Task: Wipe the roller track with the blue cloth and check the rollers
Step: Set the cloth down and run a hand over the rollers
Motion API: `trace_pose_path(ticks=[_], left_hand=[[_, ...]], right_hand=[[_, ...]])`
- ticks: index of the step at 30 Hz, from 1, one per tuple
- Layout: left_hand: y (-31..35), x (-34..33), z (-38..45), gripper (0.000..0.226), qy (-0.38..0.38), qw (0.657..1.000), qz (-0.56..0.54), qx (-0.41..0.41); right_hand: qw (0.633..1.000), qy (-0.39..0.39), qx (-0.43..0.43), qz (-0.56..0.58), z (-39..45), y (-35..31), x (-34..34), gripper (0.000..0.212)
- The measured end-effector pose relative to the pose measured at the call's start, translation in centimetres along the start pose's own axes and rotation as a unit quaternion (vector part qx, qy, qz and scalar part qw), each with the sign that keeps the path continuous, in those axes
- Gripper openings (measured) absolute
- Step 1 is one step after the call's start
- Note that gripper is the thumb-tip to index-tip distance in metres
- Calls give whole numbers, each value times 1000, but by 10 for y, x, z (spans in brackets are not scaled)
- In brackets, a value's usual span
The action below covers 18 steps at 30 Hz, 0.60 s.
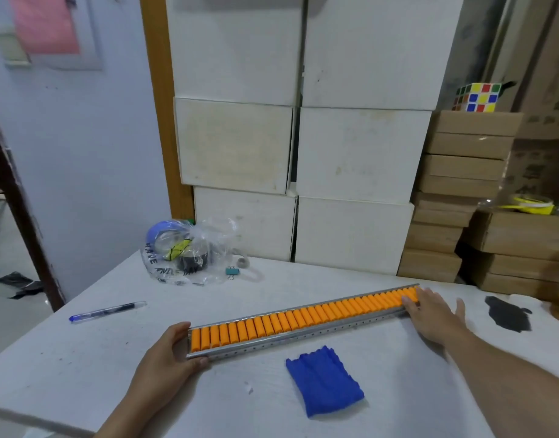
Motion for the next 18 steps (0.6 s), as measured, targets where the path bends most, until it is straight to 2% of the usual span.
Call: trace_pose_path(ticks=[3, 5, 10, 14, 18], left_hand=[[3, 0, 1, 77, -2, 1000, -2, -3], [5, 2, 2, 75, 0, 1000, -2, -2], [7, 2, 1, 76, -1, 1000, 5, -4], [16, 2, -3, 75, -8, 1000, 5, -7], [13, 4, -9, 74, -16, 1000, 7, -3]], right_hand=[[998, 45, -54, -9, -4, 2, 6, 66], [996, 74, -50, 6, -8, -9, 7, 67], [987, 105, 88, 79, -32, -61, 5, 58], [966, 75, 186, 166, -74, -123, 16, 57], [932, 23, 320, 167, -131, -192, 22, 57]])
Point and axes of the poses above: each hand's wrist, its own z-axis towards the middle knuckle, its own x-axis out of the back of the hand, y = z × x, the point moved 2 cm from there along z, towards the middle knuckle, and after that the axes turned 4 degrees about -z, right-handed, at the moved point
